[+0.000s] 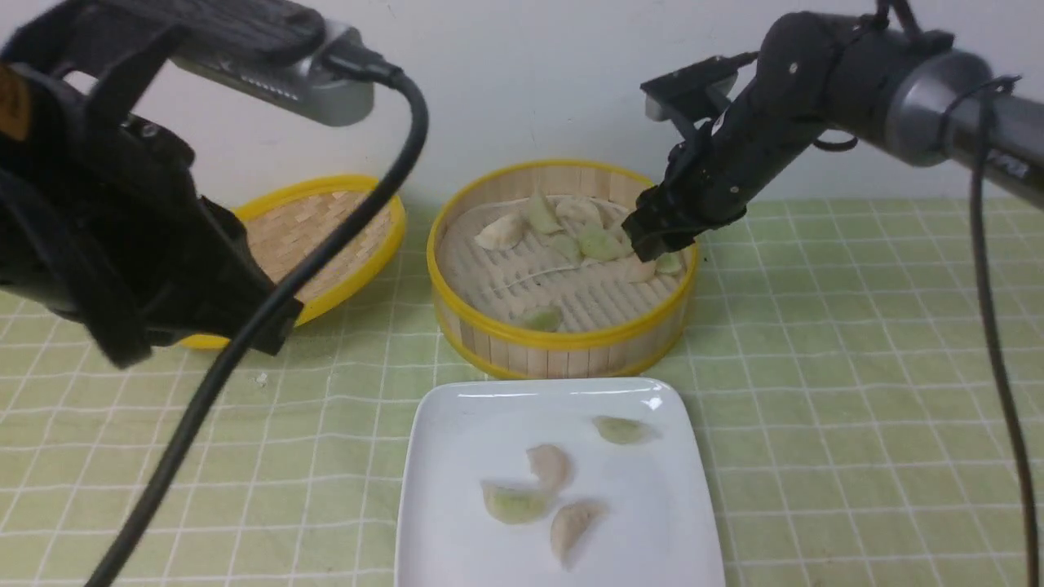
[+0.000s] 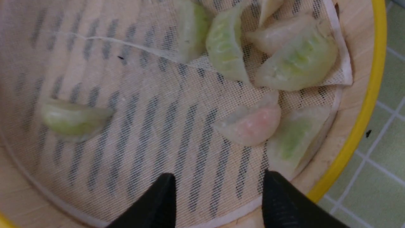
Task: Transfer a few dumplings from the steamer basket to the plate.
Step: Use the right arm to grab a dumpling from inside the steamer
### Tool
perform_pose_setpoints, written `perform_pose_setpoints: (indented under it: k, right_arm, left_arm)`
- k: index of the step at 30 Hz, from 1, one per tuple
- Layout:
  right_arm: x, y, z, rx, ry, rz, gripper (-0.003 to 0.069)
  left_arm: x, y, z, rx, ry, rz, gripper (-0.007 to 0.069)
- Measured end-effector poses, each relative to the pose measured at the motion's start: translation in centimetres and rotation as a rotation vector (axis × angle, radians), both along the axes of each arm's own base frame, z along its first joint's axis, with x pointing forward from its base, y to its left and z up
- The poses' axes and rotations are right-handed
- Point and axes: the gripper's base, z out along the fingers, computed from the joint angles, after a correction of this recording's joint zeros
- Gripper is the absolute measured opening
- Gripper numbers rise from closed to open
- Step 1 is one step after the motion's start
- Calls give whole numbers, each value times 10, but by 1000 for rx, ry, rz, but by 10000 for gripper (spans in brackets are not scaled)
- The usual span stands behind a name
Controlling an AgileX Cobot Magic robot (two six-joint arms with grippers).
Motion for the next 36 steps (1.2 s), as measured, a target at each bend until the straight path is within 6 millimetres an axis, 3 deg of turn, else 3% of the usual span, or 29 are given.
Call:
perform_pose_setpoints:
  k: [5, 12, 18, 25, 31, 36]
  right_arm:
    - [15, 10, -20, -27, -67, 11, 484]
    - [21, 21, -56, -103, -97, 54, 503]
    - [24, 24, -62, -155, -134, 83, 488]
    - [29, 26, -68, -147, -168, 81, 381]
    - [27, 29, -65, -121, -136, 70, 92]
    - [20, 28, -49, -115, -19, 55, 93]
  left_arm:
    - [-16, 14, 13, -3, -75, 24, -6]
    - [-21, 23, 19, 15, -120, 71, -6]
    - [-21, 25, 19, 24, -128, 77, -6]
    - [-21, 25, 19, 27, -130, 78, -6]
    - [-21, 25, 19, 26, -129, 79, -6]
    - [-21, 25, 19, 26, -129, 81, -6]
